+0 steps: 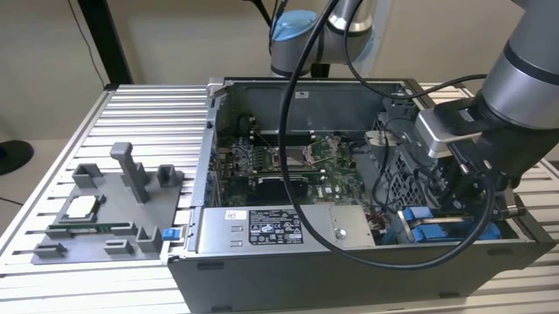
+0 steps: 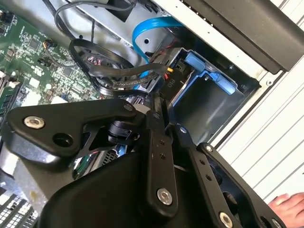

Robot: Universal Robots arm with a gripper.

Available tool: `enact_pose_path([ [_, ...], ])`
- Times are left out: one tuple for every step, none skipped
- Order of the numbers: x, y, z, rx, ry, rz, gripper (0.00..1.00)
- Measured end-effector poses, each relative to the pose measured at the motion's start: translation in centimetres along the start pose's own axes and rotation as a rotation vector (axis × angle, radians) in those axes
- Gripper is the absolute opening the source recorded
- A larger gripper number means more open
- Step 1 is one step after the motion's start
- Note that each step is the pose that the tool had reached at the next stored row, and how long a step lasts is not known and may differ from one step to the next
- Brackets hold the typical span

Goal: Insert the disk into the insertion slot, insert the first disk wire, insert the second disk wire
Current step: 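Insert the second disk wire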

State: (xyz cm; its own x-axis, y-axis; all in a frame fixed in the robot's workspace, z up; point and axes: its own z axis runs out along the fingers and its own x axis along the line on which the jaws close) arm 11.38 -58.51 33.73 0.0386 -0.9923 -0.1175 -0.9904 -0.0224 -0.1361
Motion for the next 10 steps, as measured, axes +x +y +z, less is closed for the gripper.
enact_pose_path([
  [0.00,0.00,0.00,0.0010,0.0000,0.000,0.00],
  [0.00,0.00,0.00,0.0013,0.0001,0.000,0.00],
  [-0.01,0.00,0.00,0.0016,0.0000,0.000,0.00],
  [-0.01,0.00,0.00,0.0018,0.0000,0.000,0.00],
  [-0.02,0.00,0.00,0.0022,0.0001,0.000,0.00],
  [-0.06,0.00,0.00,0.0026,0.0001,0.000,0.00],
  [-0.09,0.00,0.09,0.0031,-0.0017,0.000,0.00],
  [-0.12,0.00,0.08,0.0034,-0.0013,0.000,0.00],
  [-0.14,0.00,0.04,0.0038,-0.0005,0.000,0.00],
  [-0.14,0.00,0.02,0.0039,0.0000,0.000,0.00],
])
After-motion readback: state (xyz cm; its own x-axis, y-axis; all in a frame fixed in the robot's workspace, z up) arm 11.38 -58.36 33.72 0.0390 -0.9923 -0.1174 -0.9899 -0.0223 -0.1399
